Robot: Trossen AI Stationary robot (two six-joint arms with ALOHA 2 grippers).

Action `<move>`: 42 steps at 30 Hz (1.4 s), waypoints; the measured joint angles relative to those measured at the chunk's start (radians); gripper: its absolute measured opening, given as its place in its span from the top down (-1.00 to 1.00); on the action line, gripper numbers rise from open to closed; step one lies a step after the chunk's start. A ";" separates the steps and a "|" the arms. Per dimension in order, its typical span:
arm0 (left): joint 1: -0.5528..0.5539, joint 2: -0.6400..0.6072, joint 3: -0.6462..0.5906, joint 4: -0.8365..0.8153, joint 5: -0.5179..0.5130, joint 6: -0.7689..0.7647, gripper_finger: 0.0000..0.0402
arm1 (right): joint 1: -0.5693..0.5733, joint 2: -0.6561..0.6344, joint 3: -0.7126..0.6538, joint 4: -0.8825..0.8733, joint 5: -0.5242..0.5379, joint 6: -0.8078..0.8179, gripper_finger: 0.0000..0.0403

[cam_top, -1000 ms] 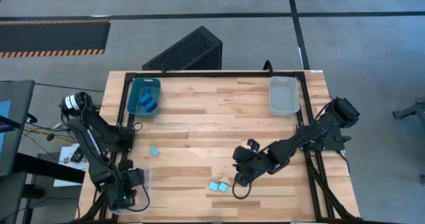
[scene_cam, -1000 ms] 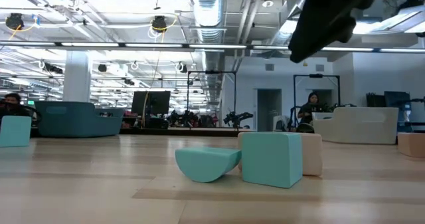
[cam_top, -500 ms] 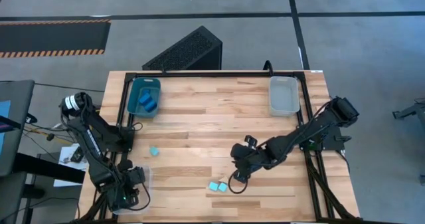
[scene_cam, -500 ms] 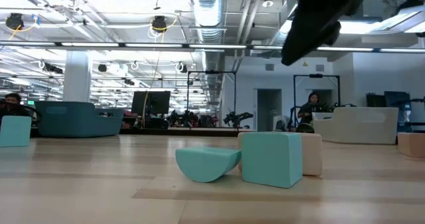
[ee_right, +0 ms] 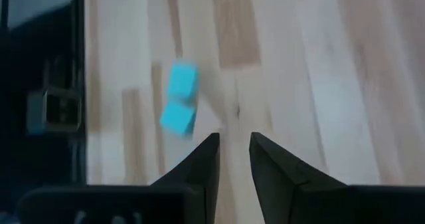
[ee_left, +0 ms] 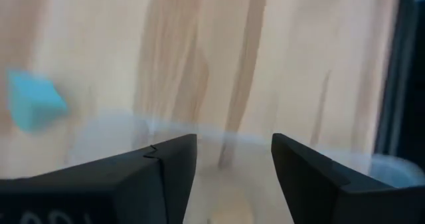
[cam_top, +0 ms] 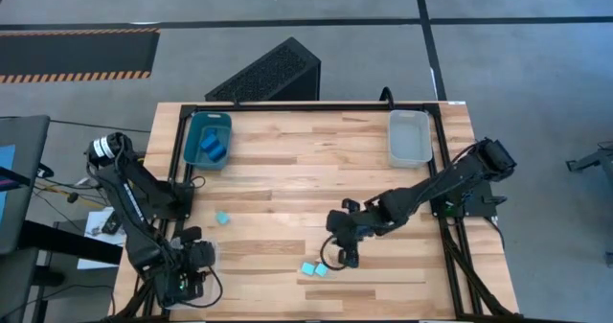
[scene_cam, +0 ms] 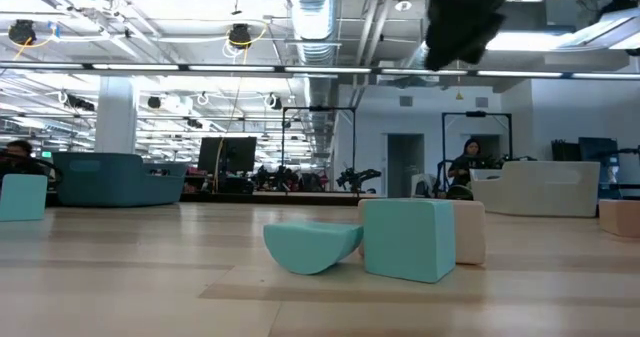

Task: Sort & place blocks by color
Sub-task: Put the right brown block into the transparent bin

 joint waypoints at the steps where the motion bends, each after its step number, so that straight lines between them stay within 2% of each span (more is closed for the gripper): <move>1: -0.001 -0.001 0.026 -0.023 -0.042 0.014 0.10 | 0.005 0.000 0.012 -0.055 -0.007 0.010 0.48; 4: -0.010 -0.002 0.081 -0.047 -0.176 0.049 0.10 | 0.027 0.001 0.022 -0.289 0.010 0.084 0.50; 8: -0.017 0.001 0.091 -0.012 -0.412 0.056 0.10 | 0.064 0.004 0.019 -0.592 0.067 0.221 0.48; 11: -0.016 0.013 0.091 -0.001 -0.530 0.050 0.10 | 0.079 0.002 -0.005 -0.715 0.077 0.284 0.40; 14: -0.009 0.032 0.091 0.003 -0.591 0.047 0.10 | 0.098 -0.008 -0.029 -0.788 0.090 0.259 0.25; 16: -0.002 0.048 0.090 0.009 -0.602 0.048 0.10 | 0.115 -0.007 -0.058 -0.827 0.099 0.172 0.12; 20: 0.016 0.075 0.090 0.028 -0.584 0.071 0.10 | 0.160 -0.006 -0.153 -0.797 0.089 -0.131 -0.14; 23: 0.027 0.082 0.089 0.028 -0.582 0.088 0.10 | 0.181 -0.006 -0.220 -0.773 0.099 -0.309 -0.25; 28: 0.042 0.082 0.089 0.028 -0.583 0.125 0.10 | 0.177 -0.006 -0.278 -0.717 0.115 -0.415 -0.29; 32: 0.059 0.082 0.089 0.027 -0.585 0.149 0.10 | 0.175 -0.006 -0.289 -0.641 0.115 -0.615 -0.29; 35: 0.073 0.082 0.089 0.025 -0.587 0.149 0.10 | 0.171 -0.006 -0.289 -0.592 0.160 -0.721 -0.29; 42: 0.082 0.082 0.089 0.025 -0.583 0.149 0.10 | 0.120 0.030 -0.289 -0.505 0.163 -0.742 -0.29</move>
